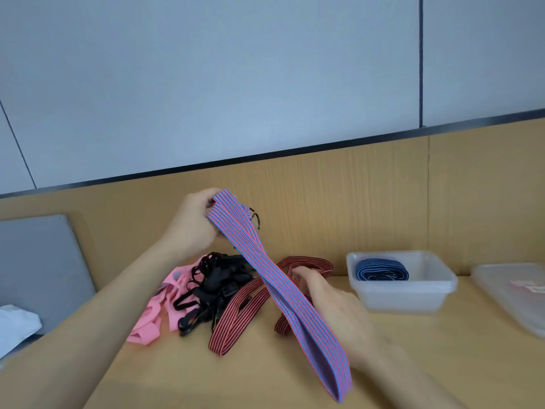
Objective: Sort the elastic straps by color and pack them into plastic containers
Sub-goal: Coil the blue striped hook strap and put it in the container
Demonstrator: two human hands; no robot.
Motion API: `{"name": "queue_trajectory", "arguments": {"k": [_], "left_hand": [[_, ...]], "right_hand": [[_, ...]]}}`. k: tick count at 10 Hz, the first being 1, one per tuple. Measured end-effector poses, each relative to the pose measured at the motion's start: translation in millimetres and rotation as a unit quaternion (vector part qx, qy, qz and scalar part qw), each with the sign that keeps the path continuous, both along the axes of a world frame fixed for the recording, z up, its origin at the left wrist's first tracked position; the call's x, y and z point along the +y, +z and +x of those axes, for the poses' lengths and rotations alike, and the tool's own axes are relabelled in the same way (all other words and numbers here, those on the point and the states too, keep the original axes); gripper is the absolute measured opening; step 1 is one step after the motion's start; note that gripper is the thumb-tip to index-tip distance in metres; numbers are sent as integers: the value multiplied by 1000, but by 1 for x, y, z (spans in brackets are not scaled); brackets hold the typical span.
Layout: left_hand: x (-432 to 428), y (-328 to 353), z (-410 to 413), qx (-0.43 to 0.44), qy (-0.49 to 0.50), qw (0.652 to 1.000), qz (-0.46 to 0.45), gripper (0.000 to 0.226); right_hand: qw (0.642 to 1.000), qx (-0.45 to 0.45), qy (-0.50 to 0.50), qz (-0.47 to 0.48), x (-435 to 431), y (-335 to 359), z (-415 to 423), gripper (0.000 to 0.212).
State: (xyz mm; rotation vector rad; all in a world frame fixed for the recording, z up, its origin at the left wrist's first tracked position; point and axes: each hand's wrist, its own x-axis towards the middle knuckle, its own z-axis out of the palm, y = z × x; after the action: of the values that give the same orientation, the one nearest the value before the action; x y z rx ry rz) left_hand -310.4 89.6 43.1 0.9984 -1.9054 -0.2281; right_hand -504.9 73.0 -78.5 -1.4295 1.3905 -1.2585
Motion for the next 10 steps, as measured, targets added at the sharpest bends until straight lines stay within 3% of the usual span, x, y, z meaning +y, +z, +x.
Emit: {"name": "queue_trajectory", "arguments": {"k": [1, 2, 3, 4, 5, 6, 7, 9, 10], "left_hand": [[4, 13, -7, -30, 0, 999, -44, 32], [16, 17, -16, -40, -29, 996, -72, 42], [28, 17, -30, -31, -73, 993, -82, 54], [40, 17, -38, -93, -73, 984, -135, 61], [55, 15, -50, -192, -76, 953, -220, 60], [65, 6, -63, -265, -72, 918, -287, 41], [67, -5, -73, -264, -82, 912, -303, 38], [67, -20, -85, -152, -120, 956, -220, 58], [66, -19, -96, 11, -152, 983, -103, 57]], "right_hand": [[920, 307, -7, -244, 56, -38, -39, 33], [922, 264, -37, -281, 81, -34, -61, 12], [984, 29, 10, -178, 75, 2, -58, 28], [982, -166, 79, -52, 82, 42, -58, 47], [959, -244, 145, 5, 89, 78, -55, 64], [938, -295, 183, 2, 98, 101, -49, 65], [926, -348, 147, -29, 98, 111, -43, 57], [924, -360, 85, -102, 95, 123, -42, 19], [911, -392, 65, -113, 92, 137, -44, 18]]}}
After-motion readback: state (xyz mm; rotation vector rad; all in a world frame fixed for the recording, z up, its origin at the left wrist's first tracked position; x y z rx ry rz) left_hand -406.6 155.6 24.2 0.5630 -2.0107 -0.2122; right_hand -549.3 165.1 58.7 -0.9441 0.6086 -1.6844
